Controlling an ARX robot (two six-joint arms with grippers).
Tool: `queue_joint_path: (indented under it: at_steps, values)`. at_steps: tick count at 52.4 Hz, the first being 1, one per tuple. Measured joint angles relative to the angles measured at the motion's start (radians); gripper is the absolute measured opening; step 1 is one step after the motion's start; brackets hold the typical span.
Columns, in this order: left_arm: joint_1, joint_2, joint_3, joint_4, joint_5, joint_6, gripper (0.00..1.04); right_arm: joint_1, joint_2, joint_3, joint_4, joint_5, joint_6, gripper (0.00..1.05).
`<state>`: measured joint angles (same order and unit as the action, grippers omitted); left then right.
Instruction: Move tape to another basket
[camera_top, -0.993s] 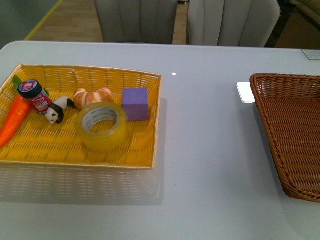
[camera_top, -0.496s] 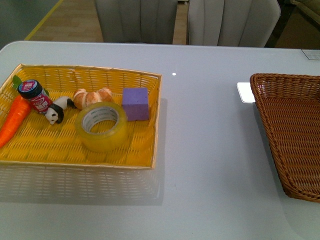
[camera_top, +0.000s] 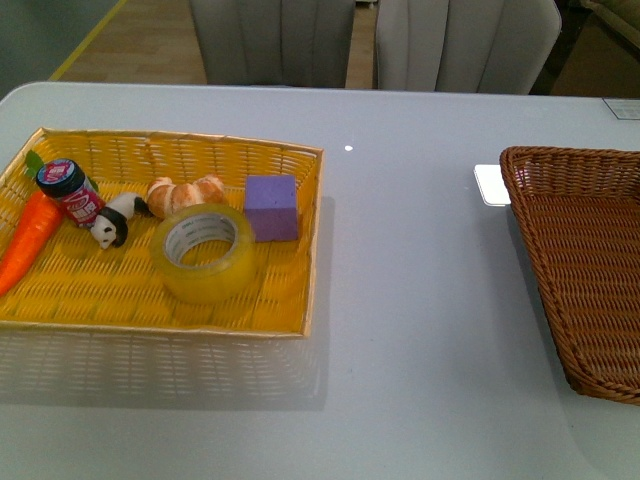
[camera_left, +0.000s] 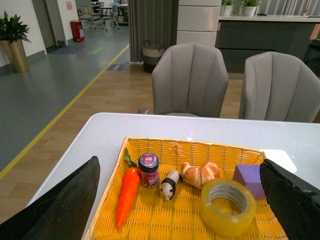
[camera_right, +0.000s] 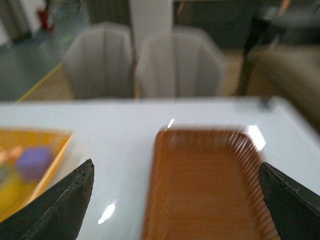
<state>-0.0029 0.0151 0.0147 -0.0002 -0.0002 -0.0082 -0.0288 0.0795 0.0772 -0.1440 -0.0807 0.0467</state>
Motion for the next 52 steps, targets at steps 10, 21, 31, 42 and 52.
queue_joint_path:
  at_steps: [10,21,31,42,52]
  values:
    - [0.0,0.0,0.0,0.0,0.0,0.0,0.96,-0.226,0.486,0.159,-0.019,-0.137,0.001,0.96]
    - [0.0,0.0,0.0,0.0,0.0,0.0,0.96,-0.411,1.078,0.368,0.406,-0.175,-0.146,0.96]
    - [0.0,0.0,0.0,0.0,0.0,0.0,0.96,-0.472,1.734,0.716,0.491,-0.169,-0.26,0.96]
    - [0.0,0.0,0.0,0.0,0.0,0.0,0.96,-0.462,2.046,0.975,0.418,-0.131,-0.312,0.96]
    - [0.0,0.0,0.0,0.0,0.0,0.0,0.96,-0.434,2.164,1.099,0.362,-0.107,-0.352,0.96]
